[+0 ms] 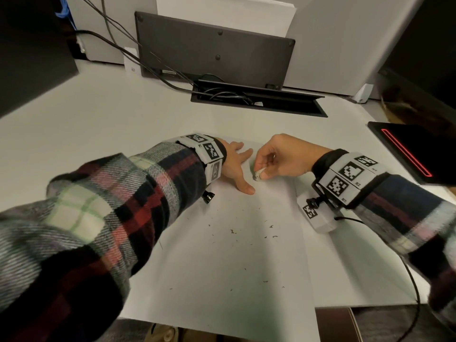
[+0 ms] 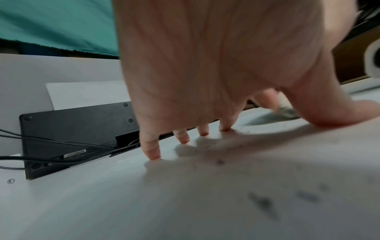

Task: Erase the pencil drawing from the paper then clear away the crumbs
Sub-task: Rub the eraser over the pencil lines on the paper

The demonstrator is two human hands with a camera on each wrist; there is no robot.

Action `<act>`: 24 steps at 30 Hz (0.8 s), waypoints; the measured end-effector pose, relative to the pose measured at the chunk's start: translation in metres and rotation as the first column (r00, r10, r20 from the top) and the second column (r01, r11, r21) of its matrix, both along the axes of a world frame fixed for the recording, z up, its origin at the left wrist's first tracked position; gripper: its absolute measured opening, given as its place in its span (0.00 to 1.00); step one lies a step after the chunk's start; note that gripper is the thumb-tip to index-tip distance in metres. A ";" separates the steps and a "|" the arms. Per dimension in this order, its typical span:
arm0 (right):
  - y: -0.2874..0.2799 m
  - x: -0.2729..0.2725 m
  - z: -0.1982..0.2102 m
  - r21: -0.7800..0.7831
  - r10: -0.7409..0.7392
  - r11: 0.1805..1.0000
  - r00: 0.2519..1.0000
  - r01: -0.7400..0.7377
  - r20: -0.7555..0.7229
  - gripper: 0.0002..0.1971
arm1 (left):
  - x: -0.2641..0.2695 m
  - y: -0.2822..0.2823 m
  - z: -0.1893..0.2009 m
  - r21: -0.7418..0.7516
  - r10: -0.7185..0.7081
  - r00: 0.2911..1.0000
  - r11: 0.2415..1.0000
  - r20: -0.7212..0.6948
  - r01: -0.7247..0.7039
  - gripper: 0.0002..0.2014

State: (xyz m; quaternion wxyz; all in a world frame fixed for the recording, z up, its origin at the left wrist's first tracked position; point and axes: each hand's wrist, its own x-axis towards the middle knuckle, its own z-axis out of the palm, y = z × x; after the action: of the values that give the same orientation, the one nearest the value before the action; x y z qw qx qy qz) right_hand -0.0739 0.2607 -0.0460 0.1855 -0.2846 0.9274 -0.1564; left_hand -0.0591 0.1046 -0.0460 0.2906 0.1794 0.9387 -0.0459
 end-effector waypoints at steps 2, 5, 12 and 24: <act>0.004 0.010 0.000 -0.018 0.009 1.000 0.998 -0.008 0.065 0.05 | 0.000 0.000 0.000 0.002 0.000 1.000 1.000 -0.001 0.000 0.51; 0.002 0.007 0.002 -0.013 0.014 1.000 0.999 -0.013 0.052 0.04 | 0.002 0.000 -0.001 0.001 -0.012 1.000 1.000 -0.009 0.012 0.51; -0.012 -0.002 0.001 -0.028 -0.011 1.000 1.000 0.011 0.007 0.05 | 0.001 -0.002 -0.002 0.008 -0.009 1.000 1.000 0.006 0.009 0.54; -0.011 0.006 0.002 -0.020 0.021 1.000 0.999 -0.020 0.027 0.06 | -0.003 -0.002 -0.006 0.017 -0.006 1.000 1.000 0.016 0.005 0.55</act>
State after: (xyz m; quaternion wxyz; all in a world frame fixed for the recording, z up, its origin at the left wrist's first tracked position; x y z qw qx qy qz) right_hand -0.0682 0.2497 -0.0438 0.1971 -0.2937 0.9202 -0.1676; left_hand -0.0621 0.1021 -0.0519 0.2964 0.1848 0.9363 -0.0372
